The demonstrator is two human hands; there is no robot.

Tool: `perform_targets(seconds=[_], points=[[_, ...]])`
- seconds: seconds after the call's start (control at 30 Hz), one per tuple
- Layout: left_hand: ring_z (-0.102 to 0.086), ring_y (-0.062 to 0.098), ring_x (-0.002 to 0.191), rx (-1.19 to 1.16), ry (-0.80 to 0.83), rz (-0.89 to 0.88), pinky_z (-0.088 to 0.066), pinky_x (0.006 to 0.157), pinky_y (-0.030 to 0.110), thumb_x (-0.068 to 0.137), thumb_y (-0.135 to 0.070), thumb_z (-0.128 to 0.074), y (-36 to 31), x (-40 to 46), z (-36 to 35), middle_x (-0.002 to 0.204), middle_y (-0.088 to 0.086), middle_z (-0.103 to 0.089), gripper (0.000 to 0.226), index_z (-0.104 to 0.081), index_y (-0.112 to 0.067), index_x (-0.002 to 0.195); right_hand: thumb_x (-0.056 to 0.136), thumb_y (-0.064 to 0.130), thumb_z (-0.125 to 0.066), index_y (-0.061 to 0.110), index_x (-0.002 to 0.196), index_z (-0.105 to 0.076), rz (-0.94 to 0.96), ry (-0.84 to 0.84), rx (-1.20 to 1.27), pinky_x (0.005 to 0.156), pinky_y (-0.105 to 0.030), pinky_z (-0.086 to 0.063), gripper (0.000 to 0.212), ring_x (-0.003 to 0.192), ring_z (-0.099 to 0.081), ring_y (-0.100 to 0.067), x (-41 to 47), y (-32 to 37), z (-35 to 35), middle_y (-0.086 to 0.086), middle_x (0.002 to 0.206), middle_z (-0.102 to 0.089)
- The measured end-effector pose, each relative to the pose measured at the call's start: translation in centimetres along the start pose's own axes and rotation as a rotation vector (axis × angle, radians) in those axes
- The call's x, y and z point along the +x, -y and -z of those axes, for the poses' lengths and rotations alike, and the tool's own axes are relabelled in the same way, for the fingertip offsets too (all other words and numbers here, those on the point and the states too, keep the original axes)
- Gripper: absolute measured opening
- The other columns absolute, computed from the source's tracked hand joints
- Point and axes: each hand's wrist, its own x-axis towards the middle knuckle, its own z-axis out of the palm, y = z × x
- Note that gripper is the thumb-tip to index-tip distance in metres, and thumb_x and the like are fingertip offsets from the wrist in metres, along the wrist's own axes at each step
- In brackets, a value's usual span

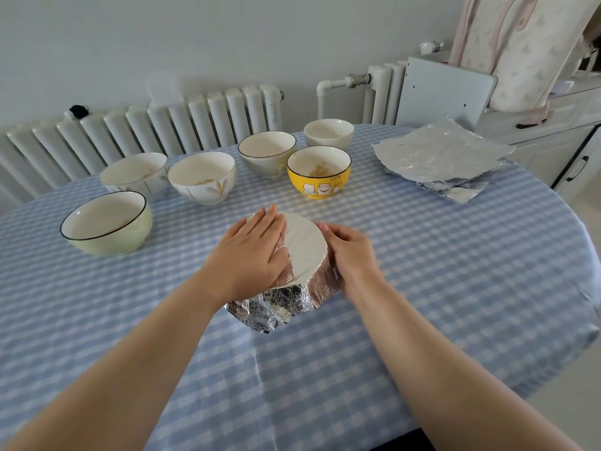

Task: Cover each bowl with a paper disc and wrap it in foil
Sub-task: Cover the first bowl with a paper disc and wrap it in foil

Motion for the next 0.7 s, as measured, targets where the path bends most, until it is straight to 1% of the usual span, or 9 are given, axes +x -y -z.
perform_targets(seconds=[0.1, 0.2, 0.27, 0.33, 0.4, 0.5, 0.53, 0.6, 0.7], points=[[0.009, 0.01, 0.151, -0.005, -0.014, -0.008, 0.005, 0.121, 0.031, 0.07, -0.058, 0.015, 0.04, 0.02, -0.13, 0.165, -0.002, 0.01, 0.098, -0.001, -0.019, 0.158, 0.092, 0.023, -0.069, 0.022, 0.079, -0.074, 0.021, -0.023, -0.051, 0.074, -0.036, -0.056, 0.014, 0.074, -0.067, -0.016, 0.03, -0.14, -0.02, -0.001, 0.076, -0.074], [0.008, 0.01, 0.151, -0.001, -0.024, -0.013, 0.004, 0.122, 0.032, 0.07, -0.057, 0.015, 0.03, 0.17, -0.19, 0.165, -0.002, 0.009, 0.098, -0.003, -0.02, 0.158, 0.092, 0.025, -0.069, 0.023, 0.076, -0.073, 0.028, -0.045, -0.11, 0.078, -0.041, -0.057, 0.017, 0.077, -0.068, -0.019, 0.2, -0.34, 0.02, 0.0, 0.075, -0.074], [0.007, 0.011, 0.152, -0.001, -0.026, -0.016, 0.003, 0.122, 0.032, 0.07, -0.057, 0.015, 0.07, 0.19, -0.26, 0.166, -0.002, 0.008, 0.098, -0.004, -0.019, 0.158, 0.091, 0.025, -0.07, 0.02, 0.077, -0.074, 0.004, -0.046, -0.126, 0.08, -0.045, -0.058, 0.015, 0.078, -0.069, -0.022, 0.19, -0.33, 0.05, -0.005, 0.078, -0.075], [0.007, 0.011, 0.152, -0.005, -0.028, -0.017, 0.003, 0.122, 0.033, 0.07, -0.057, 0.015, 0.11, 0.17, -0.26, 0.166, -0.002, 0.008, 0.098, -0.004, -0.019, 0.158, 0.091, 0.023, -0.07, 0.016, 0.079, -0.074, -0.029, -0.033, -0.128, 0.076, -0.046, -0.057, 0.014, 0.076, -0.066, -0.026, 0.06, -0.22, 0.12, -0.013, 0.081, -0.074], [0.008, 0.01, 0.151, -0.007, -0.025, -0.016, 0.003, 0.122, 0.034, 0.07, -0.057, 0.015, 0.1, 0.16, -0.27, 0.165, -0.003, 0.009, 0.098, -0.003, -0.02, 0.158, 0.091, 0.02, -0.069, 0.013, 0.079, -0.072, -0.05, -0.021, -0.115, 0.069, -0.042, -0.053, 0.015, 0.075, -0.059, -0.028, -0.12, -0.06, 0.16, -0.018, 0.08, -0.067], [0.008, 0.01, 0.151, -0.009, -0.018, -0.011, 0.004, 0.122, 0.036, 0.069, -0.057, 0.015, 0.05, 0.13, -0.29, 0.165, -0.004, 0.009, 0.098, -0.002, -0.021, 0.158, 0.092, 0.02, -0.068, 0.013, 0.077, -0.07, -0.059, -0.016, -0.141, 0.065, -0.039, -0.047, 0.017, 0.073, -0.054, -0.027, -0.12, 0.05, 0.38, -0.017, 0.078, -0.064], [0.008, 0.01, 0.151, -0.007, -0.018, -0.011, 0.004, 0.122, 0.036, 0.07, -0.058, 0.015, 0.04, 0.13, -0.28, 0.165, -0.004, 0.01, 0.098, -0.002, -0.021, 0.158, 0.093, 0.021, -0.068, 0.013, 0.076, -0.069, -0.065, -0.009, -0.162, 0.061, -0.036, -0.045, 0.019, 0.068, -0.052, -0.027, -0.09, 0.11, 0.47, -0.016, 0.075, -0.063], [0.009, 0.01, 0.151, -0.003, -0.017, -0.012, 0.004, 0.122, 0.037, 0.073, -0.057, 0.014, 0.05, 0.15, -0.27, 0.165, -0.004, 0.01, 0.094, -0.002, -0.021, 0.158, 0.094, 0.024, -0.066, 0.012, 0.076, -0.067, -0.084, 0.006, -0.217, 0.051, -0.027, -0.038, 0.022, 0.052, -0.047, -0.021, 0.12, 0.2, 0.69, -0.012, 0.068, -0.06], [0.01, 0.009, 0.151, 0.002, -0.009, -0.011, 0.005, 0.121, 0.036, 0.078, -0.055, 0.01, 0.04, 0.17, -0.21, 0.165, -0.004, 0.012, 0.088, 0.0, -0.021, 0.158, 0.096, 0.025, -0.063, 0.013, 0.079, -0.067, -0.118, 0.025, -0.289, 0.042, -0.019, -0.036, 0.022, 0.041, -0.046, -0.012, 0.46, 0.31, 0.96, -0.005, 0.062, -0.059]])
